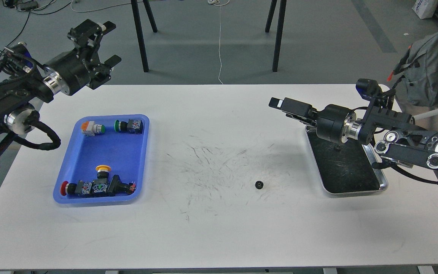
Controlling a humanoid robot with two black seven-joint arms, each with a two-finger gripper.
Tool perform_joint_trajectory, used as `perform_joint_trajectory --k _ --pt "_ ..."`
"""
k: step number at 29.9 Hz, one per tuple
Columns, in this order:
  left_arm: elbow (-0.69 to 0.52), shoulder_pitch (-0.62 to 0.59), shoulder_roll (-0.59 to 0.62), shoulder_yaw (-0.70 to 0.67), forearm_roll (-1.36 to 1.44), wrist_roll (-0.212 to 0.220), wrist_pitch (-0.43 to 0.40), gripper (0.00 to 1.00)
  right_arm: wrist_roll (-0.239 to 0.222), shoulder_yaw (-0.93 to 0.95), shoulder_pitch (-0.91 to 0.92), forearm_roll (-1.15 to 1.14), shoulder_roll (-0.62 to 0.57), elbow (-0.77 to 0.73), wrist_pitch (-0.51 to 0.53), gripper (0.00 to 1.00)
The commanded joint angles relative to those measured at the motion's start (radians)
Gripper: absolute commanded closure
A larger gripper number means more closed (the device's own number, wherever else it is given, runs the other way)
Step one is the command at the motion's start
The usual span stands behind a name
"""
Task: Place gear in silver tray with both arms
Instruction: 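Withdraw the left arm and move the right gripper toward the gear, then lower the right gripper onto the black gear and grasp it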
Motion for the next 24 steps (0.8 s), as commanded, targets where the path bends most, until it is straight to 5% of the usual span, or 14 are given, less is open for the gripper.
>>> perform_joint_trajectory --k 1,24 --pt "-0.006 0.003 0.003 0.000 -0.064 0.000 -0.024 0.00 0.000 -0.138 0.077 -0.073 0.046 0.001 0.000 0.02" --pt "0.007 0.037 -0.011 -0.038 -0.153 0.012 -0.045 0.00 0.000 -0.569 0.302 -0.297 0.339 -0.031 0.001 0.05"
